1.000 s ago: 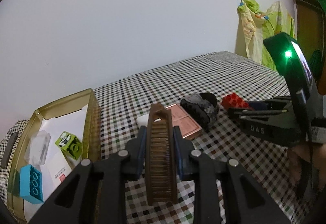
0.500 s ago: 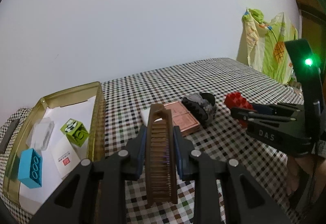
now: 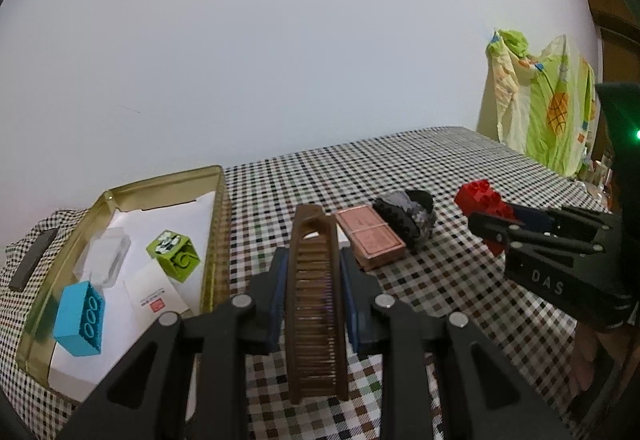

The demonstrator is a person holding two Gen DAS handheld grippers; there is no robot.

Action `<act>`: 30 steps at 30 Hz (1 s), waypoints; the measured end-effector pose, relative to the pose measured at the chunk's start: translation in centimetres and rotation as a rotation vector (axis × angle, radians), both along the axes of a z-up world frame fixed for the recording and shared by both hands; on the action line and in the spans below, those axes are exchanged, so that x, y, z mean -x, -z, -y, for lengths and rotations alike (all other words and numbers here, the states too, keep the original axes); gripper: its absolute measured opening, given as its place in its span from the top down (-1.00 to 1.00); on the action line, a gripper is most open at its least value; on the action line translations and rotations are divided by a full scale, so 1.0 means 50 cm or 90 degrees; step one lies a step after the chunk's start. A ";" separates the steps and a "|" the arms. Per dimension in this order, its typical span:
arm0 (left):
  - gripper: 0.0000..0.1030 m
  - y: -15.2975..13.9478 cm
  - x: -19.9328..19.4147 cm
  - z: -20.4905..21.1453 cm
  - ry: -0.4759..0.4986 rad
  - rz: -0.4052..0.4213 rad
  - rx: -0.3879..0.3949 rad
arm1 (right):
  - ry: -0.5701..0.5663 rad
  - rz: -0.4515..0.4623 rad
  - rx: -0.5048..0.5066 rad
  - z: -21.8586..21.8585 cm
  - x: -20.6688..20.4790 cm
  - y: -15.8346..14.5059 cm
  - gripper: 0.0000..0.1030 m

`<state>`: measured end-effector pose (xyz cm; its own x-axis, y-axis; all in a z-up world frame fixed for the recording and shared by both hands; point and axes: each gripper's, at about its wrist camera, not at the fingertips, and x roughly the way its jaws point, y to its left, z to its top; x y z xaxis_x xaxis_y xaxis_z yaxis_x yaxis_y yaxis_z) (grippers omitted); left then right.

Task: Organize rigid objects
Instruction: 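Carry the brown comb and red brick over the gold tray with both tools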

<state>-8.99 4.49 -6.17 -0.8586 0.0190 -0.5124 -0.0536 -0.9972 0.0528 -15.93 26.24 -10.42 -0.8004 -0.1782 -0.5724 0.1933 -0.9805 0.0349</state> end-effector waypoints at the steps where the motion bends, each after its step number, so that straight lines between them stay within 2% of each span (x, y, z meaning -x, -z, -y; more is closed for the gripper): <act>1: 0.55 0.000 -0.002 0.001 -0.001 -0.002 -0.001 | -0.003 -0.008 0.001 -0.001 -0.003 -0.002 0.34; 23: 0.55 -0.008 -0.035 0.016 -0.026 -0.030 -0.001 | -0.035 -0.076 0.005 0.024 -0.054 -0.021 0.34; 30: 0.55 -0.009 -0.041 0.020 -0.029 -0.032 -0.003 | -0.042 -0.082 0.007 0.032 -0.060 -0.023 0.34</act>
<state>-6.93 3.51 -5.73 -0.8834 -0.0188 -0.4683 -0.0052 -0.9987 0.0500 -12.94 24.63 -9.24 -0.8537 -0.2387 -0.4629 0.2610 -0.9652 0.0162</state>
